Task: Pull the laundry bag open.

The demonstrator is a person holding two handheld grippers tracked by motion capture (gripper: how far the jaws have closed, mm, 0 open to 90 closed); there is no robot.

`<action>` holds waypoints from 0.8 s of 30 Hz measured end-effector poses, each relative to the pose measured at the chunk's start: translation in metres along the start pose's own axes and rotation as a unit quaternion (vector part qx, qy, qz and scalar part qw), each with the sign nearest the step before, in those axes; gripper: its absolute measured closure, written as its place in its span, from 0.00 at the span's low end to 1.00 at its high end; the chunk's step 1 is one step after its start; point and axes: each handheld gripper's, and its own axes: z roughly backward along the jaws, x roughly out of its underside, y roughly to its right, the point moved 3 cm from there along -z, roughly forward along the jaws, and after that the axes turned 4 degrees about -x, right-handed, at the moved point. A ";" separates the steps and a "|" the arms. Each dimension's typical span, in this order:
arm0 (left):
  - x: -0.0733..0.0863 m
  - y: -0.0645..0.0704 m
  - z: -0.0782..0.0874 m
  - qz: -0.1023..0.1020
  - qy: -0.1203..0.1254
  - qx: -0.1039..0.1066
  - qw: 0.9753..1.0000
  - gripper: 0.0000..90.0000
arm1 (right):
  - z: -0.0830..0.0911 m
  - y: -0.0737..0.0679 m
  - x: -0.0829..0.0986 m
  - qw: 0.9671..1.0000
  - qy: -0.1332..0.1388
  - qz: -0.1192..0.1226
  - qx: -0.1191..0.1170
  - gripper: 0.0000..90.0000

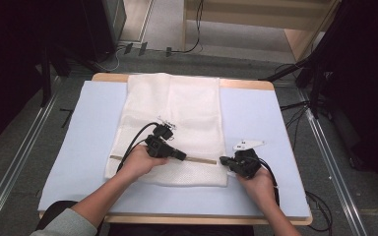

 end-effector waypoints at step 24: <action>0.022 -0.024 0.031 0.023 0.005 -0.005 1.000 0.99 | 0.001 0.001 0.000 1.000 0.000 0.000 0.000 1.00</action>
